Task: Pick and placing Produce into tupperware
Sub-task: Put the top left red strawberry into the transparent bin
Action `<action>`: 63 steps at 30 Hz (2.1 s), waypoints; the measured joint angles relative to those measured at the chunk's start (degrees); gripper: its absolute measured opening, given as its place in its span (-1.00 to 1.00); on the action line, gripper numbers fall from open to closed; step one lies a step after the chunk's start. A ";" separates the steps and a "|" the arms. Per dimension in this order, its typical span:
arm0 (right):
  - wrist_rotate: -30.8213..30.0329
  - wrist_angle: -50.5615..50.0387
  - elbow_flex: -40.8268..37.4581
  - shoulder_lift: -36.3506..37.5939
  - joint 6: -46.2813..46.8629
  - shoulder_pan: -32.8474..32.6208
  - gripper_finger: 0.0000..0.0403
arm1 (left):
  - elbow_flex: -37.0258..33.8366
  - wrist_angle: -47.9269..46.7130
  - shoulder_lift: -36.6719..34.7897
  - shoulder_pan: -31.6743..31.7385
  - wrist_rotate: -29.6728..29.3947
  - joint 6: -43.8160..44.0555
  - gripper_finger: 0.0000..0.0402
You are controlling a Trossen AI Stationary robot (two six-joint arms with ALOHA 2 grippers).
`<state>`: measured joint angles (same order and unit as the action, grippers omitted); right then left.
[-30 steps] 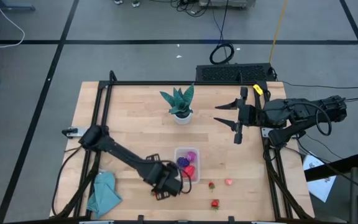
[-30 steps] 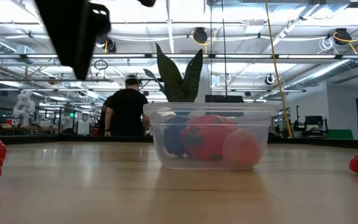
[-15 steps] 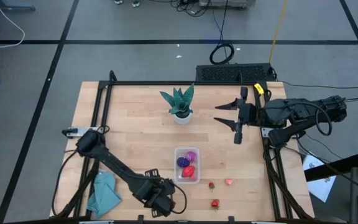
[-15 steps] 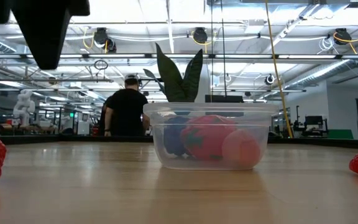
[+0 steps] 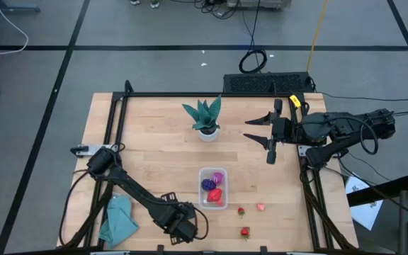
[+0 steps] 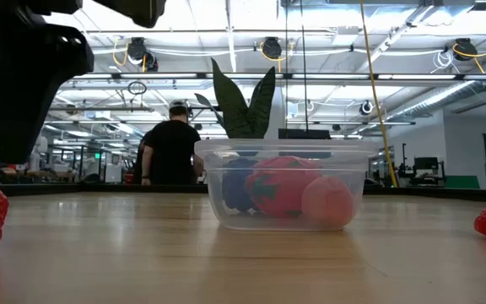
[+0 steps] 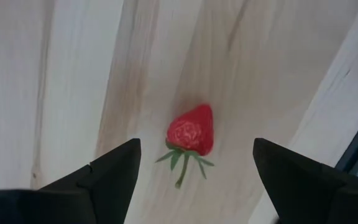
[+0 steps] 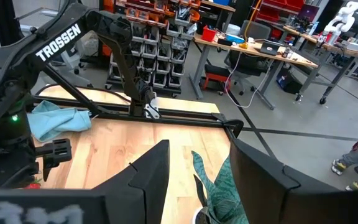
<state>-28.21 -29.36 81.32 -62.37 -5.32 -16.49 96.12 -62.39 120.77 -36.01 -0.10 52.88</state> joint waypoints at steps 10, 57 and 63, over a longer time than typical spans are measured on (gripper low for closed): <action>0.01 0.00 0.00 0.00 -0.02 0.02 -0.21 | -4.34 5.38 0.00 -0.02 0.17 -0.61 0.58; 0.06 -0.51 0.00 0.00 0.17 0.01 -0.21 | -7.89 8.51 0.00 1.38 -0.42 -3.00 0.58; 0.14 -0.98 0.00 0.00 0.79 0.00 -0.21 | -7.89 8.00 0.00 1.38 -0.42 -2.85 0.58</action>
<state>-28.08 -30.35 81.32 -62.37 -4.54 -16.49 88.23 -54.40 120.77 -34.63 -0.51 50.03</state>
